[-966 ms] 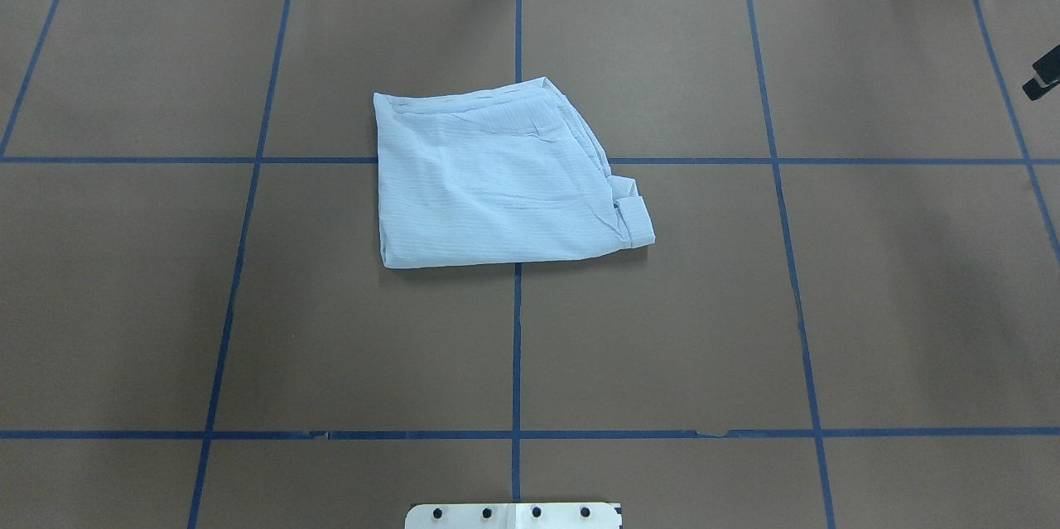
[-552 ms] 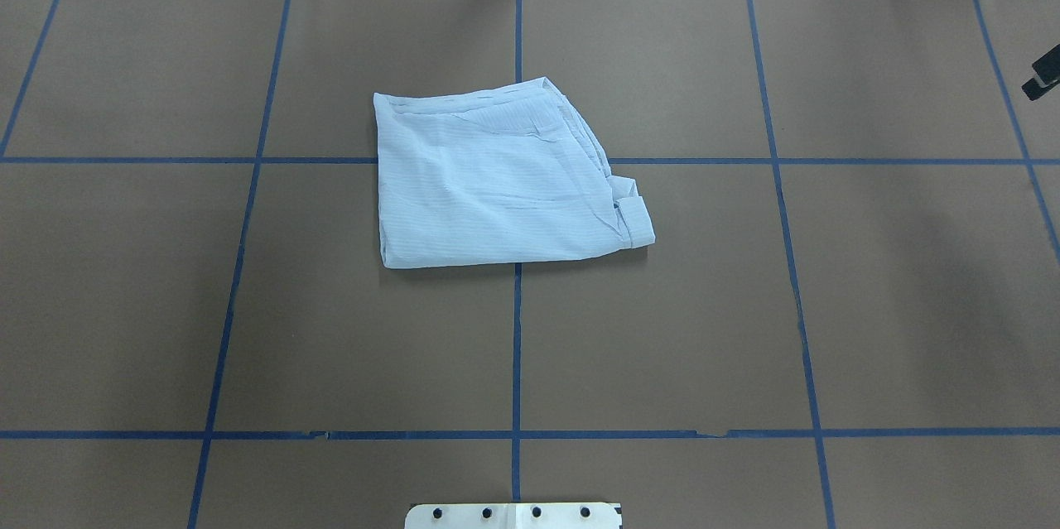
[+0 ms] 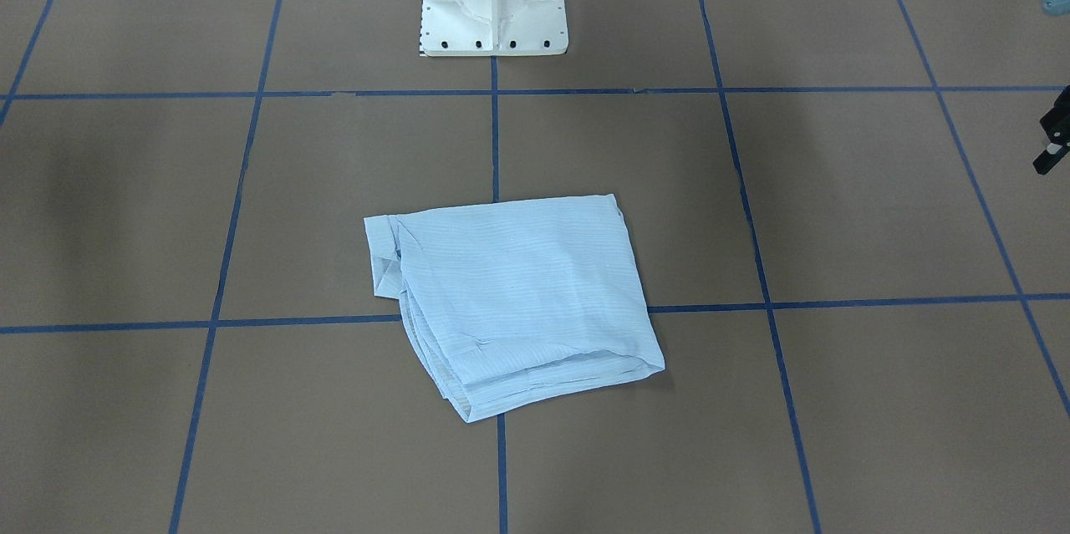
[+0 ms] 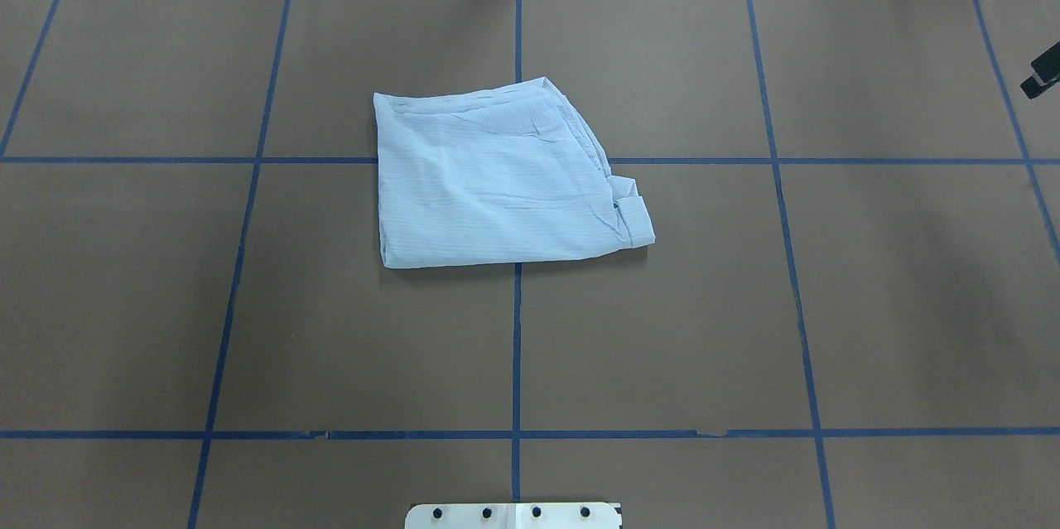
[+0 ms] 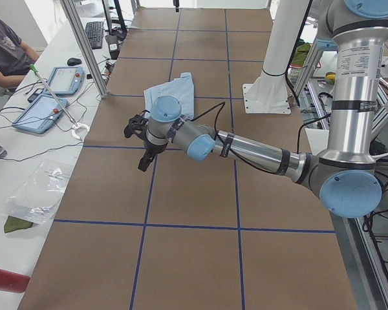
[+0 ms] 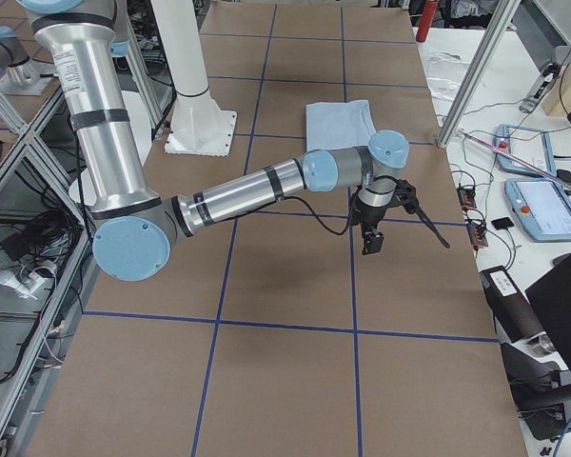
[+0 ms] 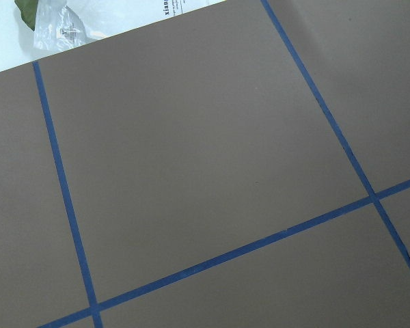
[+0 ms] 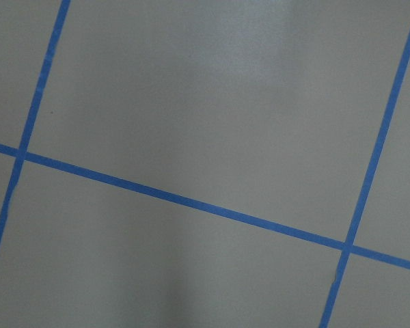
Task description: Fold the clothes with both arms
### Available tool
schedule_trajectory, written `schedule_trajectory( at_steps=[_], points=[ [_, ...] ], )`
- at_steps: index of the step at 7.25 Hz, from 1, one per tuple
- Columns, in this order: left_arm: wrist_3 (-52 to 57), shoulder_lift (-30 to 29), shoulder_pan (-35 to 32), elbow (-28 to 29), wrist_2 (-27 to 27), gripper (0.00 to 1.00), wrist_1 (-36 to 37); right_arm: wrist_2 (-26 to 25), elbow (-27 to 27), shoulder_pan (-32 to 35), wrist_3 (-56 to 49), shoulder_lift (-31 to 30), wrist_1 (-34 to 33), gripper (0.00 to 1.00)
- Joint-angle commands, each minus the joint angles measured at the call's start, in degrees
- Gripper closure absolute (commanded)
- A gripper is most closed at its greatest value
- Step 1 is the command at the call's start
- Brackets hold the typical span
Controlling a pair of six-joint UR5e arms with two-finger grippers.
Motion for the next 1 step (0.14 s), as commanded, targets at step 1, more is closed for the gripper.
schedule_trajectory(
  at_steps=[1],
  points=[
    [0.0,0.0,0.0,-0.1,0.0,0.00,-0.1,0.0,0.0,0.0,0.0,0.0,0.0,0.00]
  ],
)
